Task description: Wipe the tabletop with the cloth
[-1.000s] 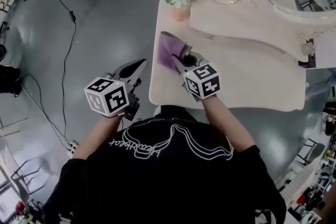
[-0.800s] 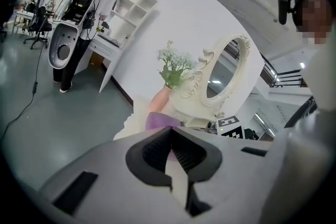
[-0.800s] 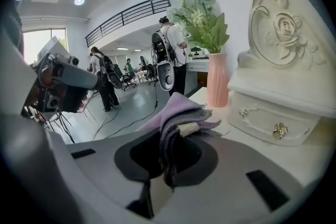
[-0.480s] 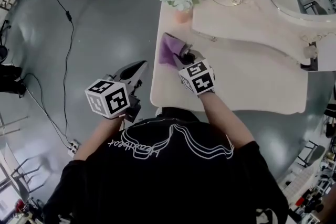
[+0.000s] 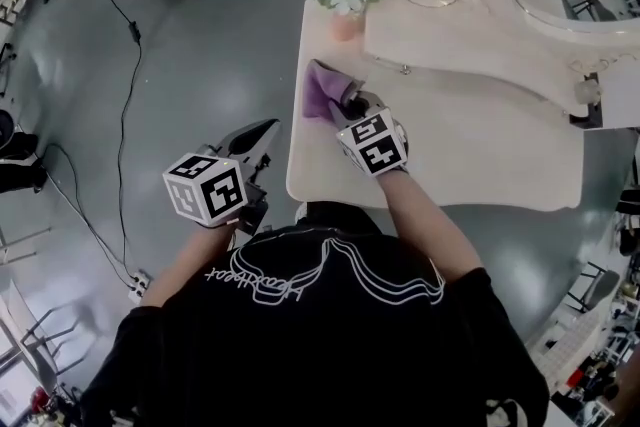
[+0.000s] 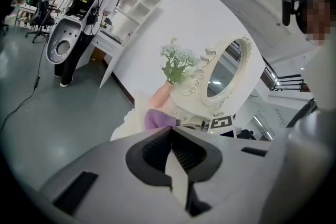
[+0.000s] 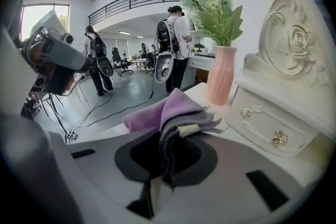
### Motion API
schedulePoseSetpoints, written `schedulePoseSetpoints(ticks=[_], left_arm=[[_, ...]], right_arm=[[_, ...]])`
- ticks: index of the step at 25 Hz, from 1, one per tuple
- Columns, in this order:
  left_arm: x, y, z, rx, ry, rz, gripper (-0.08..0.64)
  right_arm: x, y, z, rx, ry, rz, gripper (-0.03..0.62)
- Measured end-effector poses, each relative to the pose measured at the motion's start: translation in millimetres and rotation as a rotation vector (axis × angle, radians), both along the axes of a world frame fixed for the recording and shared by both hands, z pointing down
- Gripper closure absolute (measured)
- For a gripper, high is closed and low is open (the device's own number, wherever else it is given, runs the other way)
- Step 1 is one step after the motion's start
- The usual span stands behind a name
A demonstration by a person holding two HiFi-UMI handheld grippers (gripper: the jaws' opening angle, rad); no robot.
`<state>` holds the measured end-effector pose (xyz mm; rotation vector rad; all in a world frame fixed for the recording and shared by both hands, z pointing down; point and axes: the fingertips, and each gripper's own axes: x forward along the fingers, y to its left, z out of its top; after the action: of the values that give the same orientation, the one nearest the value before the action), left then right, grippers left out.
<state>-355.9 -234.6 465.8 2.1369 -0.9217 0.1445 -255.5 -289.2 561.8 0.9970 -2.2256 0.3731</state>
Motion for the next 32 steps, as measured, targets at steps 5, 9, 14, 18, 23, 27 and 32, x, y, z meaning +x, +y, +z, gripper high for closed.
schedulePoseSetpoints(ticks=[5,9,14,18,23,27,32], left_arm=[[-2.3,4.6,-2.1,0.012,0.01,0.009,0.555],[-0.8,7.7,-1.9,0.012,0.02,0.019,0.555],[3.8,8.5,-2.3,0.01,0.033,0.035,0.555],[12.5,6.7,-3.9,0.011,0.046,0.054,0.555],[29.7,6.8,-3.4,0.004,0.06,0.084,0.555],[44.1,6.3,-6.6,0.007,0.065,0.104,0.555],[58.0,8.2,-12.4,0.014,0.065,0.125,0.555]], right_arm=[[5.6,1.3,-0.6,0.003,0.004,0.022,0.541],[13.8,3.0,0.4,0.001,0.015,0.038,0.541],[28.3,5.4,0.5,0.004,0.025,0.075,0.541],[45.9,7.7,1.2,0.0,0.041,0.113,0.541],[66.8,12.7,1.2,0.001,0.049,0.147,0.541],[82.0,16.8,1.8,-0.002,0.051,0.166,0.541],[100.5,22.4,2.3,-0.006,0.053,0.194,0.541]])
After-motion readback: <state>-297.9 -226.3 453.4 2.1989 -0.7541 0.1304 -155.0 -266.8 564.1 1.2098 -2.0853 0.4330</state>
